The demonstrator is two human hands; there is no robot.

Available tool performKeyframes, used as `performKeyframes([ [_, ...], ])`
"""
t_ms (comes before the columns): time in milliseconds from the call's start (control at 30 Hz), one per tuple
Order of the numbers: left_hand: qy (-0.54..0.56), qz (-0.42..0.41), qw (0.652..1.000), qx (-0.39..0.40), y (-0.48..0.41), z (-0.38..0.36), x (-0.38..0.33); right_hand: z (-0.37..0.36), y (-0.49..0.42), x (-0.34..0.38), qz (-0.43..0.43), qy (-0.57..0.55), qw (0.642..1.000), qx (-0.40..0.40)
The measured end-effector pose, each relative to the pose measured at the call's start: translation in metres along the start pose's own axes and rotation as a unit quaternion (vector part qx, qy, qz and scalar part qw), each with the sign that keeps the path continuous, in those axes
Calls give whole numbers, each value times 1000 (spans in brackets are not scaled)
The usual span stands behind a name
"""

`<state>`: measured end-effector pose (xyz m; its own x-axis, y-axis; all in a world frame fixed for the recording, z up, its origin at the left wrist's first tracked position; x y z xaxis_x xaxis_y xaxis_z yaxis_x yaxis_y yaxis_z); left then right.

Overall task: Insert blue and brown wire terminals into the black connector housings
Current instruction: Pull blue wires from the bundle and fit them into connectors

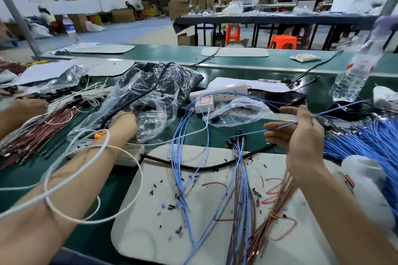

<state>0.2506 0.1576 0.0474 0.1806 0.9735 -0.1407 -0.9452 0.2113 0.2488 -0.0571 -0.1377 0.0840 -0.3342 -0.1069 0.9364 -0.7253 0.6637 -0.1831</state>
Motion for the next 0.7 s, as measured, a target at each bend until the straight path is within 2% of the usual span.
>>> performKeyframes([
  [100,0,-19,1000,-22,-2,2,-5,5,3,4,14,28,1000,2],
  [367,-1,49,999,-24,-9,3,9,13,15,-2,5,6,999,40],
  [467,-26,69,997,-18,-13,9,12,18,19,-4,10,36,998,42],
  [500,-25,64,997,-21,-14,10,10,20,19,-6,7,43,998,42],
  [600,-33,-25,999,-8,-6,10,-17,23,18,-13,-1,40,998,51],
  [700,-132,-77,988,10,28,22,-67,18,17,-15,6,-2,997,76],
])
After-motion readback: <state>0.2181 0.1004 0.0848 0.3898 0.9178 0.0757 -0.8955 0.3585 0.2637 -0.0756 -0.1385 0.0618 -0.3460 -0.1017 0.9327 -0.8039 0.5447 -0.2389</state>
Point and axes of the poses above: each hand's wrist, its own y-axis away from the middle knuckle, its own z-axis out of the back of the hand, x = y × z, the point moved 9 cm from there along -y, towards the middle knuckle, and after that the axes turned 14 degrees about x, right-handed, at the moved point
